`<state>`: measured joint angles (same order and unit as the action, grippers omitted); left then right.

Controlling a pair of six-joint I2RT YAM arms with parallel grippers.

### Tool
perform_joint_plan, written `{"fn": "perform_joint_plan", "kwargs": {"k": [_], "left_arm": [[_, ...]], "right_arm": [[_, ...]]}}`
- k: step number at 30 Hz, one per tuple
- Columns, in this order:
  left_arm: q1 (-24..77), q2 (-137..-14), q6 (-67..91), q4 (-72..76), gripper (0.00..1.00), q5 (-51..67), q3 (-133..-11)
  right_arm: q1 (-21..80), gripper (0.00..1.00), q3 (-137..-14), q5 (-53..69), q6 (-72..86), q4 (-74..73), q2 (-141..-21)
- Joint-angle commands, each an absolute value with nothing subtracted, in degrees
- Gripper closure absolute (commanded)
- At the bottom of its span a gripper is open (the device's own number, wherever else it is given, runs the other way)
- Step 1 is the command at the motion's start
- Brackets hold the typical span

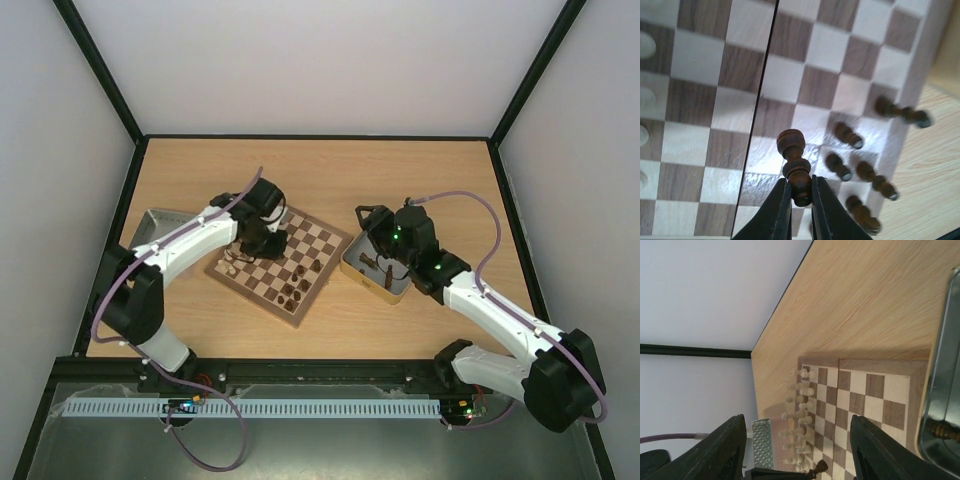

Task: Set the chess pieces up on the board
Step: Place the chess piece on the chessboard, then pick up the chess piece from the chessboard.

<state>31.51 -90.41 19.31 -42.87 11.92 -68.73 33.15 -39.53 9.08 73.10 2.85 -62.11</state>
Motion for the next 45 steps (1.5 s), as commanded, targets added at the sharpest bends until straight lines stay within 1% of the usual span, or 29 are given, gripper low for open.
{"fn": "perform_joint_plan", "kwargs": {"k": [1,4,8,10,15,18,26,29,31,35,37,42,44,45], "left_arm": [[31.8,-93.29,16.33,-51.88,0.95,7.7,-69.49],[31.81,-94.82,16.35,-52.55,0.94,6.12,-69.85],[31.8,-96.33,16.61,-52.35,0.8,5.76,-70.44],[31.85,-96.85,16.41,-52.1,0.77,5.56,-70.59],[31.88,-96.41,17.33,-50.67,0.64,4.5,-70.28],[31.87,-95.18,18.3,-48.88,0.6,4.79,-69.35],[32.18,-93.52,19.83,-44.15,0.55,8.63,-65.92],[32.23,-94.0,20.07,-43.78,0.55,7.9,-65.46],[32.3,-94.14,20.25,-43.62,0.58,6.99,-65.16],[32.28,-94.66,20.37,-43.12,0.67,6.85,-64.86],[32.26,-94.91,20.39,-43.07,0.74,6.81,-64.86],[32.34,-94.84,20.39,-43.29,0.84,6.16,-64.86],[32.45,-94.81,20.37,-43.26,0.84,6.09,-64.84],[32.51,-94.78,20.39,-43.32,0.82,6.02,-64.72]], "right_arm": [[33.4,0.43,-39.45,4.93,69.42,-0.11,-61.23],[33.4,0.43,-39.23,5.09,69.0,-0.11,-61.43],[33.4,0.43,-38.73,5.21,69.15,0.38,-61.74],[33.4,0.43,-38.86,5.31,69.09,0.52,-61.93],[33.4,0.43,-39.14,5.8,68.82,0.6,-62.31],[33.38,0.43,-39.2,5.89,68.74,0.53,-62.39],[33.4,0.43,-39.19,6.3,68.73,0.64,-62.75],[33.4,0.43,-39.11,6.34,68.73,0.51,-62.75],[33.4,0.43,-39.02,6.25,68.73,0.29,-62.66],[33.4,0.43,-38.76,6.25,68.73,0.24,-62.58],[33.38,0.44,-38.76,6.29,68.73,0.26,-62.58],[33.4,0.44,-38.76,6.34,68.78,0.22,-62.5],[33.4,0.44,-38.69,6.25,68.82,0.26,-62.41],[33.4,0.44,-38.65,6.26,68.91,0.26,-62.4]]}}
